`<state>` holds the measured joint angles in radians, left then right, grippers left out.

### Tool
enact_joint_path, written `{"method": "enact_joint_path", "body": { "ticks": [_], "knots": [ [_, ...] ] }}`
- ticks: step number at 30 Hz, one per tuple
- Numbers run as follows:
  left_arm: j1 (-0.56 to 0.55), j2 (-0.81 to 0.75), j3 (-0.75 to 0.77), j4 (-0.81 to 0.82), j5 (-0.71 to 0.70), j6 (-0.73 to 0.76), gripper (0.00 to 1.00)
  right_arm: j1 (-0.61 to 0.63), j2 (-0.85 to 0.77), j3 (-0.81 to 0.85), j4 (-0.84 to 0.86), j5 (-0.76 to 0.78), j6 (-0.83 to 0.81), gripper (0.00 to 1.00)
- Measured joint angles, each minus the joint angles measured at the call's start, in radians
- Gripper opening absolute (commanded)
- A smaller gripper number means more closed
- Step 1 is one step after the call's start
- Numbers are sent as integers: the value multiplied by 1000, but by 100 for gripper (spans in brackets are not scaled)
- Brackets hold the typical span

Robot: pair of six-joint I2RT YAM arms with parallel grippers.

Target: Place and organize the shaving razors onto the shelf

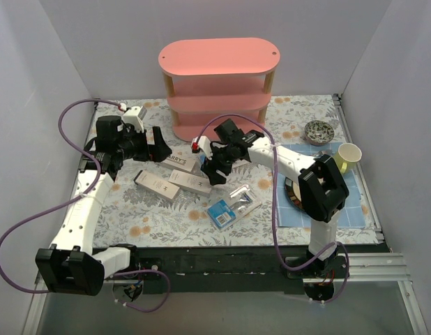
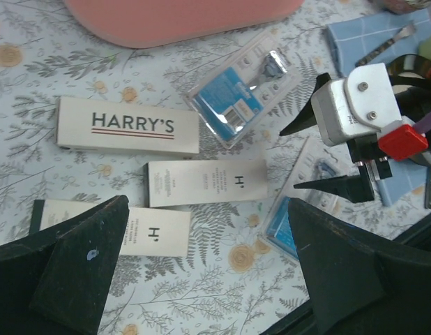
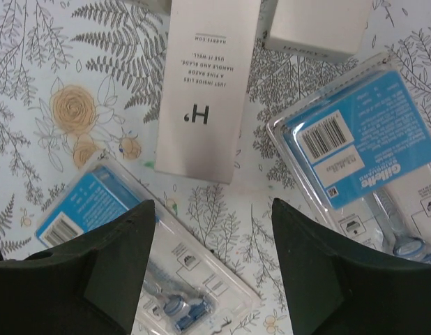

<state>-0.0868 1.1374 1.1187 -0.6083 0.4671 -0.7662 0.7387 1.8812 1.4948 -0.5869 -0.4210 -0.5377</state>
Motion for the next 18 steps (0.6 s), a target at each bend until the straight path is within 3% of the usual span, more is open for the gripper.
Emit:
{"method": "enact_joint_path", "body": {
  "ticks": [8, 18],
  "knots": [
    [6, -6, 18, -77, -161, 14, 98, 80, 79, 22, 63, 61, 86, 77],
    [39, -77, 36, -97, -234, -8, 98, 113, 154, 58, 94, 109, 97, 77]
  ]
}}
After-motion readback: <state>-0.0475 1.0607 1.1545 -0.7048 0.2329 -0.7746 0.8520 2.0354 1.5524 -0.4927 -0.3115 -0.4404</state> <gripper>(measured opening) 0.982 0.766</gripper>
